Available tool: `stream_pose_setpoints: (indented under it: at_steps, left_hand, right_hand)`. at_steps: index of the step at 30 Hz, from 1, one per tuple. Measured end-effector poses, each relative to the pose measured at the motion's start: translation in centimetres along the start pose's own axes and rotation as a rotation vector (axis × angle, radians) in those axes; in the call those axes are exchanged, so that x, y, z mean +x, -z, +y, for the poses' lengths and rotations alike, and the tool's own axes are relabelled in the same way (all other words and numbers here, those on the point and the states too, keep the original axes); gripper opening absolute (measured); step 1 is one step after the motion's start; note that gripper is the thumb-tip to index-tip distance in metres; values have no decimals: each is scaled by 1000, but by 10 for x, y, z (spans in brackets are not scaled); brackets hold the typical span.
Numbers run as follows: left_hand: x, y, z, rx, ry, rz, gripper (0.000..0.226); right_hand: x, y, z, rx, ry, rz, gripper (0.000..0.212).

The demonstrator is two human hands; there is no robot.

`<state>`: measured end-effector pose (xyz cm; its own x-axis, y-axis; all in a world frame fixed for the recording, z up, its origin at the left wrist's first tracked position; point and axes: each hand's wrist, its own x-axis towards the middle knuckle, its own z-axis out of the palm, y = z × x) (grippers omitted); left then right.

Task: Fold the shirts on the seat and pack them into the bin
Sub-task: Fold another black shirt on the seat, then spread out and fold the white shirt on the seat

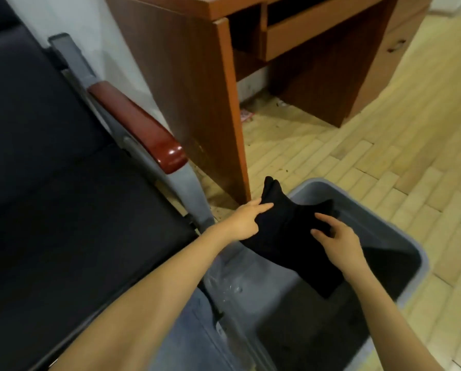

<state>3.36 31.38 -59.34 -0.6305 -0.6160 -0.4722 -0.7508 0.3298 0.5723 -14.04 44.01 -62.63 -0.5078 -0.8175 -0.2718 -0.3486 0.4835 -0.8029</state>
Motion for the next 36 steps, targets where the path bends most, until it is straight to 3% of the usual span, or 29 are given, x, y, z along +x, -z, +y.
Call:
stream_pose_setpoints:
  at_steps: [10,16,21,24,27,36]
  left_hand:
    - [112,-107,5,24,16,-137,76]
    - [147,-140,-4,62,45,-227,74]
    - [179,-146,-4,78,29,-189,75]
    - [190,-144,-12,140,120,-150,80]
    - [189,-141,-26,179,172,-225,73]
    - [129,-114,-27,143,88,-208,57]
  right_hand:
    - [26,-13,132,2,-288,68,52]
    - [40,-24,167,-17,-348,68,53]
    - [59,-25,181,-60,-356,92,55]
    - [69,-27,189,-172,-471,-47,65]
    - [74,-33,187,-338,-595,-180,65]
    - [73,-42,108,-481,-371,-216,58]
